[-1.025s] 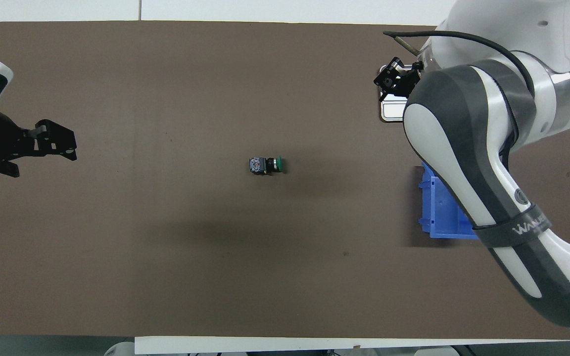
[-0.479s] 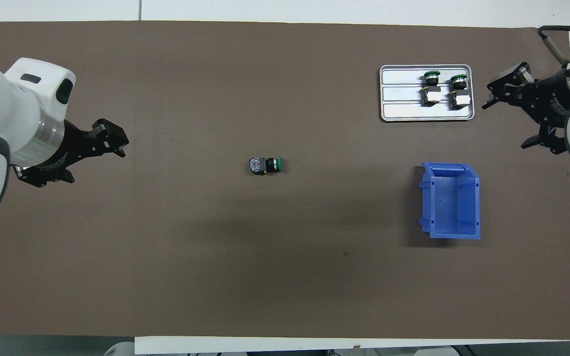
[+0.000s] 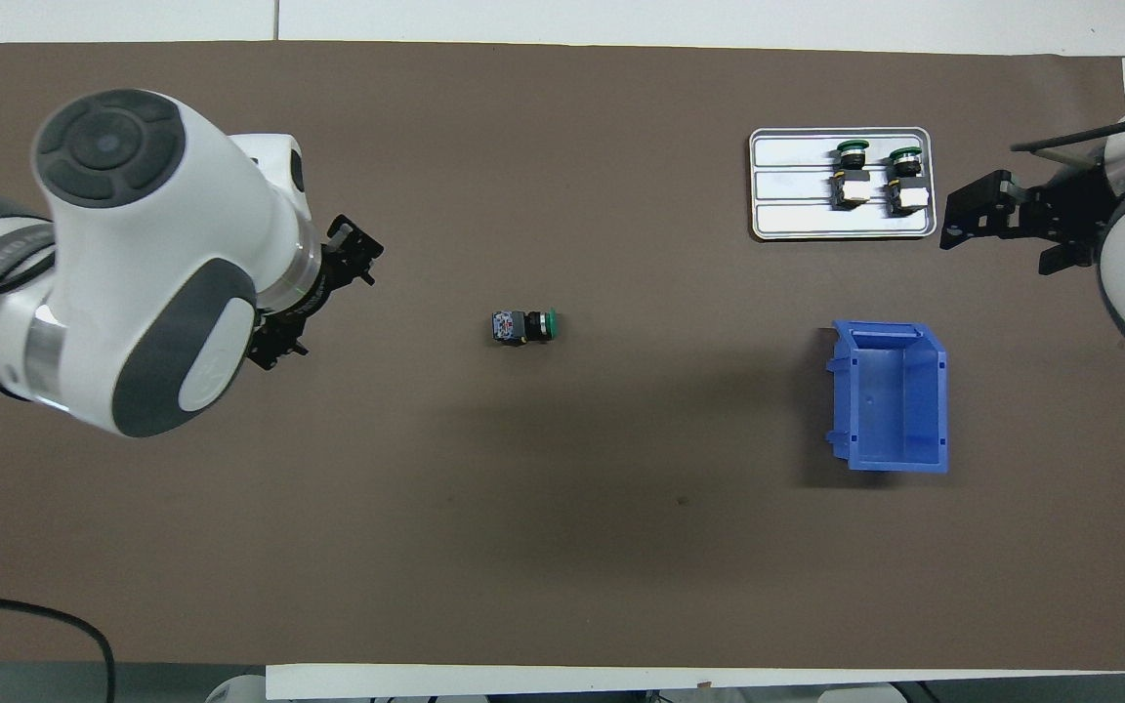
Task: Place and press button with both arms
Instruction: 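Move the left gripper toward the button at mid-table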
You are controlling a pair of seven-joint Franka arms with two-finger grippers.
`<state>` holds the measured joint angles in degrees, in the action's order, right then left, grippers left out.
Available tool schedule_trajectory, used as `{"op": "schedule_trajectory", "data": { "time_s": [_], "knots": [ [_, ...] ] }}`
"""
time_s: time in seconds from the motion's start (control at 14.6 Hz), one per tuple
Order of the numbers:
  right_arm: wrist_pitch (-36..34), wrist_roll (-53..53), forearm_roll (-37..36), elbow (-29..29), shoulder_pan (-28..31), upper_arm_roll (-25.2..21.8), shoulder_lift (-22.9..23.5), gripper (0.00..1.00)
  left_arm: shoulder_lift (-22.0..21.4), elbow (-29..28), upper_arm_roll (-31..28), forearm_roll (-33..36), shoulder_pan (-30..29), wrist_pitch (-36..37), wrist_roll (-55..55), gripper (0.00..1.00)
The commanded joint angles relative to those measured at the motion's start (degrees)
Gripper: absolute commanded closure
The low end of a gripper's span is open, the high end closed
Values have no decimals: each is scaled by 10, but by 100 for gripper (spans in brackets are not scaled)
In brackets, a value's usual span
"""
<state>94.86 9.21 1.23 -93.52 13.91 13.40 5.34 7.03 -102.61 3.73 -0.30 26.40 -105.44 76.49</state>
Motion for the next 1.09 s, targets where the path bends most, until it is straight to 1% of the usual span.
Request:
{"op": "schedule_trajectory", "data": {
  "time_s": [0.0,0.07,0.14,0.21,0.27,0.34,0.41,0.55,0.62,0.68,0.75,0.82,0.89,1.03],
  "knots": [
    [-22,-81,-21,10,25,4,-2,1,42,21,-7,-7,33,-27,107,0],
    [-39,-82,-22,13,29,3,-9,1,47,24,-7,-7,37,-30,131,0],
    [-55,-83,-25,17,30,0,-18,1,59,25,-7,-7,56,-43,158,1],
    [-74,-93,-33,36,32,-2,-21,1,75,27,-8,-7,66,-64,185,1],
    [-97,-94,-37,58,33,-2,-14,1,83,32,-7,-7,67,-84,208,2],
    [-101,-95,-37,59,35,-3,-12,1,95,34,-7,-7,73,-94,224,2],
    [-103,-95,-36,56,38,-3,-13,1,110,48,-7,-15,82,-95,247,2],
    [-100,-95,-34,44,38,-2,-18,1,155,86,-8,-22,96,-96,297,2],
    [-99,-95,-33,33,31,-5,-20,1,167,94,-8,-21,104,-103,316,2],
    [-100,-93,-33,18,17,-16,-31,1,170,91,-8,-16,107,-123,334,2],
    [-100,-91,-33,-2,-25,-60,-42,1,170,83,-8,-16,110,-136,351,3],
    [-100,-93,-32,-5,-60,-106,-45,1,175,80,-8,-18,117,-145,365,3],
    [-100,-95,-26,0,-74,-130,-43,1,189,82,-8,-17,117,-154,381,3],
    [-100,-97,-25,8,-78,-133,-43,1,200,82,-8,-16,123,-158,398,4]
  ]
}}
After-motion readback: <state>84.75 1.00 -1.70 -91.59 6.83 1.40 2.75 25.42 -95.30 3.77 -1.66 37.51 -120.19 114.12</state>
